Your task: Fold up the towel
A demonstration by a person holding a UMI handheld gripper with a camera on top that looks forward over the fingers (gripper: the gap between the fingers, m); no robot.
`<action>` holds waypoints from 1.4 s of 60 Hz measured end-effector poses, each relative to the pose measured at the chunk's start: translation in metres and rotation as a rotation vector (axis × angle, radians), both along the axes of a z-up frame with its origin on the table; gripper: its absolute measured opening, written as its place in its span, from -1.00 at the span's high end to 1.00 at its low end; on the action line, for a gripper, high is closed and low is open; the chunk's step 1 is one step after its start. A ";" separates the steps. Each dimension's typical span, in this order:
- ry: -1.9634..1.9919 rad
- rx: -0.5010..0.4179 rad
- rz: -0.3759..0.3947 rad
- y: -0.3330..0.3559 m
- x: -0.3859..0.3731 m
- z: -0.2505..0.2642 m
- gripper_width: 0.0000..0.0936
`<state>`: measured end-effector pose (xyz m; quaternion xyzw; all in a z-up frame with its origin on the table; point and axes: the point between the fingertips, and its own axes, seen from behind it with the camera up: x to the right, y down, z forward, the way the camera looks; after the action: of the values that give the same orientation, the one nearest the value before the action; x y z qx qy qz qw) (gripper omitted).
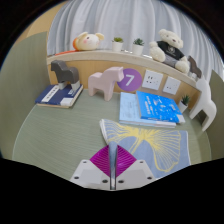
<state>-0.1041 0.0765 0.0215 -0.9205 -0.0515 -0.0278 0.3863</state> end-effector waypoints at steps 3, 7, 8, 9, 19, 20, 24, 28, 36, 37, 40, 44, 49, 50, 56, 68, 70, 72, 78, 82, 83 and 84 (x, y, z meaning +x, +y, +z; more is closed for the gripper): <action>-0.006 0.028 0.008 -0.001 0.017 0.024 0.91; 0.013 0.074 0.003 0.000 0.045 0.057 0.91; 0.016 0.084 0.001 0.000 0.054 0.065 0.91; 0.015 0.087 0.000 0.000 0.063 0.072 0.91; -0.034 0.091 -0.014 -0.006 0.174 0.092 0.85; -0.023 0.084 -0.018 -0.007 0.182 0.090 0.85; -0.004 0.078 -0.032 -0.009 0.218 0.077 0.78; -0.017 0.037 -0.056 -0.013 0.253 0.051 0.65; -0.051 -0.026 -0.077 -0.025 0.292 0.017 0.22; -0.040 -0.023 -0.076 -0.025 0.292 0.018 0.16; 0.004 -0.004 -0.071 -0.025 0.287 0.027 -0.04; 0.027 0.040 -0.075 -0.025 0.284 0.049 -0.30; 0.031 0.093 -0.070 -0.032 0.276 0.086 -0.58; 0.031 0.105 -0.067 -0.034 0.274 0.094 -0.62; 0.062 0.171 -0.059 -0.050 0.254 0.144 -0.70; 0.086 0.270 -0.053 -0.107 0.220 0.212 -0.69; 0.091 0.285 -0.054 -0.119 0.214 0.219 -0.69; 0.096 0.297 -0.056 -0.131 0.209 0.224 -0.69; 0.104 0.313 -0.072 -0.165 0.196 0.233 -0.69; 0.118 0.324 -0.078 -0.186 0.185 0.236 -0.69; 0.115 0.321 -0.077 -0.192 0.183 0.235 -0.69; 0.111 0.317 -0.077 -0.197 0.181 0.234 -0.69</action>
<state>0.0770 -0.1205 0.2555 -0.8494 0.0102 0.0008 0.5277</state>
